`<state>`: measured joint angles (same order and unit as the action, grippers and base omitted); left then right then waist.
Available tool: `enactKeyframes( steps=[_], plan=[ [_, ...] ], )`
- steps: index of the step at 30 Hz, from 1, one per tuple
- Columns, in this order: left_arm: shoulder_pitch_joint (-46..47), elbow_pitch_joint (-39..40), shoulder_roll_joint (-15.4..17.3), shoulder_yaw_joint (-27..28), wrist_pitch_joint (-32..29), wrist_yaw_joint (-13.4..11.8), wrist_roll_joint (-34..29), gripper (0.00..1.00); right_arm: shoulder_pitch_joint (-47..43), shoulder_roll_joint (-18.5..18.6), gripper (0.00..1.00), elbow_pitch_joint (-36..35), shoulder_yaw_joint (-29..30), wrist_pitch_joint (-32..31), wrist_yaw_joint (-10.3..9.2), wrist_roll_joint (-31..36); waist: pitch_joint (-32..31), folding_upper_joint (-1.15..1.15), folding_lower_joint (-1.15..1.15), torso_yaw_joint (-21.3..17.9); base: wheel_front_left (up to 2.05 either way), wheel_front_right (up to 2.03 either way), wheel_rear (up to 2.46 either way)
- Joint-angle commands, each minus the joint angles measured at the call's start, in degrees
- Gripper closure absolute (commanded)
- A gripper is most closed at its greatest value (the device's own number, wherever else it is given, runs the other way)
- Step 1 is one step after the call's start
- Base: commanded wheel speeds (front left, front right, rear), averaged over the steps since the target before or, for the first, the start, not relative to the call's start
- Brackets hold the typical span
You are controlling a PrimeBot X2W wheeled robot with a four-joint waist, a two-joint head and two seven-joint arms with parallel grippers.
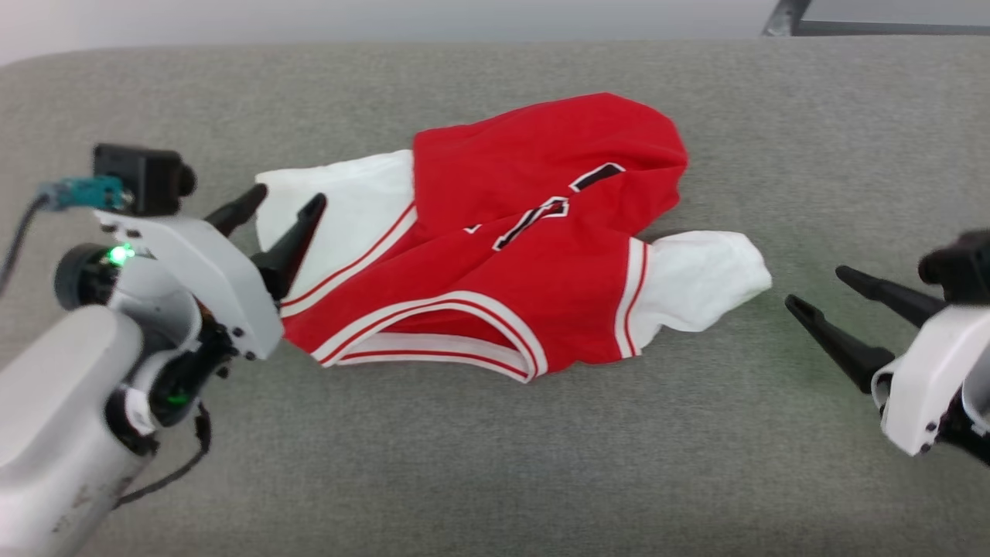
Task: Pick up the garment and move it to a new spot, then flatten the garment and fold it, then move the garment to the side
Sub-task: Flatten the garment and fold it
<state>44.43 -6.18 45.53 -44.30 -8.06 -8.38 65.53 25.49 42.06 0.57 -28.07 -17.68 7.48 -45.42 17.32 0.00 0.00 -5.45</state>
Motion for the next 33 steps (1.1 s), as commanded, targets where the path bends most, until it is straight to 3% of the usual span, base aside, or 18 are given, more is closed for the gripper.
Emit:
enactKeyframes(
  steps=[1, 7, 14, 15, 17, 25, 33],
  plan=[
    [-0.5, 0.2, -0.6, -0.1, 1.2, -0.3, -0.8, 0.0, 2.3, 1.0, 0.0, 0.8, -1.8, -1.5, 0.02, -1.2, 0.4, 0.0, 0.0, 1.7, 0.0, 0.0, 0.0],
    [-1.7, 2.6, -2.3, 0.5, 5.7, -1.1, -1.9, 0.0, 10.7, 5.2, 0.0, 4.2, -9.9, -6.7, 0.01, -5.1, 2.0, 0.0, 0.0, 5.2, 0.0, 0.0, 0.0],
    [-3.9, 6.8, -2.4, 1.3, 9.0, -2.7, -2.6, 0.0, 17.0, 6.8, 0.0, 7.6, -17.9, -10.2, 0.01, -9.0, 4.2, 0.0, 0.0, 8.2, 0.0, 0.0, 0.0],
    [-4.2, 7.1, -2.4, 1.4, 9.3, -2.7, -2.4, 0.0, 17.7, 7.0, 0.42, 7.5, -18.9, -10.4, 0.01, -9.8, 4.3, 0.0, 0.0, 8.4, 0.0, 0.0, 0.0],
    [-5.0, 7.7, -1.9, 1.8, 9.9, -3.3, -2.0, 0.0, 18.5, 7.5, 1.0, 7.4, -20.1, -10.1, 0.01, -11.8, 4.5, 0.0, 0.0, 8.6, 0.0, 0.0, 0.0],
    [-8.1, 9.6, 0.0, 3.3, 11.7, -4.8, -1.0, 0.0, 18.6, 10.4, 1.0, 9.8, -20.5, -6.6, 0.01, -16.1, 3.9, 0.0, 0.0, 7.6, 0.0, 0.0, 0.0],
    [-11.2, 11.4, 2.4, 4.5, 13.2, -6.3, -0.2, 0.0, 14.5, 16.8, 1.0, 14.0, -16.9, -2.5, 0.01, -19.6, 3.3, 0.0, 0.0, 6.3, 0.0, 0.0, 0.0]
  ],
)
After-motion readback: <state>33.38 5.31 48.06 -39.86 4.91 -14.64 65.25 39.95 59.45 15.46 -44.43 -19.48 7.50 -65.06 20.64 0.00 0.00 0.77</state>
